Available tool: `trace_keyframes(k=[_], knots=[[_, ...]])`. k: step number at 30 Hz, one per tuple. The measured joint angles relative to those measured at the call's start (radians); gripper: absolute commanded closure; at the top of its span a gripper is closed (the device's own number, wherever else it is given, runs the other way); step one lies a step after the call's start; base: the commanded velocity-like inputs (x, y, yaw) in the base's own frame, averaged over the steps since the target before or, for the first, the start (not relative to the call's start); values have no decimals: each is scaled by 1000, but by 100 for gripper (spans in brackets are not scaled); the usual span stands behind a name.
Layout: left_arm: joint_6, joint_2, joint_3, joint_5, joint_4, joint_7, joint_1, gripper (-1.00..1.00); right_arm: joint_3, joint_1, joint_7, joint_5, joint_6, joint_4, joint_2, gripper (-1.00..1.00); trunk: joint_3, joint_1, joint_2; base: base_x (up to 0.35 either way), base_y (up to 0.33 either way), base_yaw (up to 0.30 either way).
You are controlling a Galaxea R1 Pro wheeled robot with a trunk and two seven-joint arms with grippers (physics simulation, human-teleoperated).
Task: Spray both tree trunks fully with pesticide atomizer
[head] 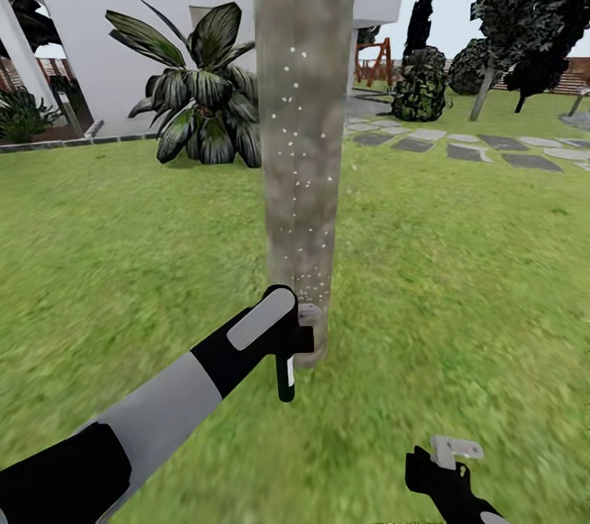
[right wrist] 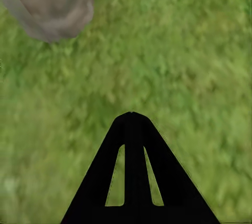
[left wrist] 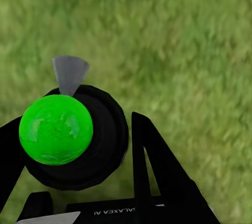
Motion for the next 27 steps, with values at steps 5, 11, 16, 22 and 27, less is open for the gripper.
trace_keyframes(k=[5,11,16,22,27], knots=[[1,0,0,0,1,0,0,100,0,0,0,0,0,0,0,100,0,0,0,9,334,-247],[1,0,0,0,1,0,0,100,1,0,0,0,0,0,0,100,0,0,0,1,334,-247],[0,0,0,-1,0,0,0,100,2,0,0,0,1,0,0,100,0,0,0,0,334,-247],[-1,0,0,-1,1,0,0,100,2,0,0,0,2,0,0,100,0,0,0,0,334,-247],[-1,0,0,-2,2,0,0,100,2,0,0,0,2,0,0,100,0,0,0,0,334,-247]])
